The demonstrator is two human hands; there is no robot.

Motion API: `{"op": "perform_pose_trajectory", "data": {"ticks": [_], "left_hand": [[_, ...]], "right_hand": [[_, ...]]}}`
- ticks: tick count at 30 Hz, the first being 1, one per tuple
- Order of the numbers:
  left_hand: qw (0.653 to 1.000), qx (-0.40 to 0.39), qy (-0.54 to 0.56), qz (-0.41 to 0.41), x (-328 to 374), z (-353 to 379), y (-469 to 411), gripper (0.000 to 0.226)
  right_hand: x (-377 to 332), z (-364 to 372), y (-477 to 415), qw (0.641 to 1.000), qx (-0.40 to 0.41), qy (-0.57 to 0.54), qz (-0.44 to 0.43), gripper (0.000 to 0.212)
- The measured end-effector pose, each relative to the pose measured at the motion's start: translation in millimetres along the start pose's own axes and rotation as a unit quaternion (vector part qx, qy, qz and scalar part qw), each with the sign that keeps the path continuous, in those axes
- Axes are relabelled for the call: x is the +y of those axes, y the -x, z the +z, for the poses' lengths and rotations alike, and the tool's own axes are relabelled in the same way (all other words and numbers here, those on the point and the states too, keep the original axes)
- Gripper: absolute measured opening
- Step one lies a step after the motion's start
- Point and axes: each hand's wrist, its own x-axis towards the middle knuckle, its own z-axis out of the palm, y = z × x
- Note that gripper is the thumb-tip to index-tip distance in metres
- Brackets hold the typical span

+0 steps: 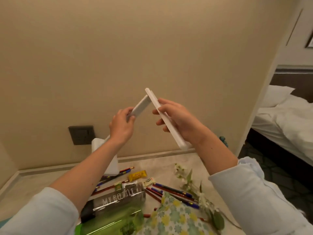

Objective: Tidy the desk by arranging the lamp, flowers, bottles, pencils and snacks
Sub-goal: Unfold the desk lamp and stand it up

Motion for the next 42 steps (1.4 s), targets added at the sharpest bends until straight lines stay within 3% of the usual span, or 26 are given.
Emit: {"op": "perform_pose_trajectory", "data": {"ticks": [7, 15, 34, 42], "left_hand": [[0.991, 0.0, 0.132, 0.015, 74.4, 69.0, -3.3, 0.015], [0.983, -0.039, 0.178, -0.027, 119.8, 152.5, 8.3, 0.015], [0.98, -0.125, 0.11, -0.113, 94.5, 260.3, 26.3, 0.018], [0.957, -0.115, 0.2, -0.174, 90.5, 256.3, 26.8, 0.029]], "right_hand": [[-47.2, -69.2, 19.3, 0.998, -0.002, 0.026, -0.05, 0.051], [-44.7, -143.4, 23.5, 0.998, -0.001, 0.053, -0.039, 0.052], [41.3, -232.5, -24.2, 0.997, -0.029, -0.025, 0.071, 0.056], [57.9, -239.5, -41.7, 0.993, -0.077, -0.049, 0.07, 0.044]]}}
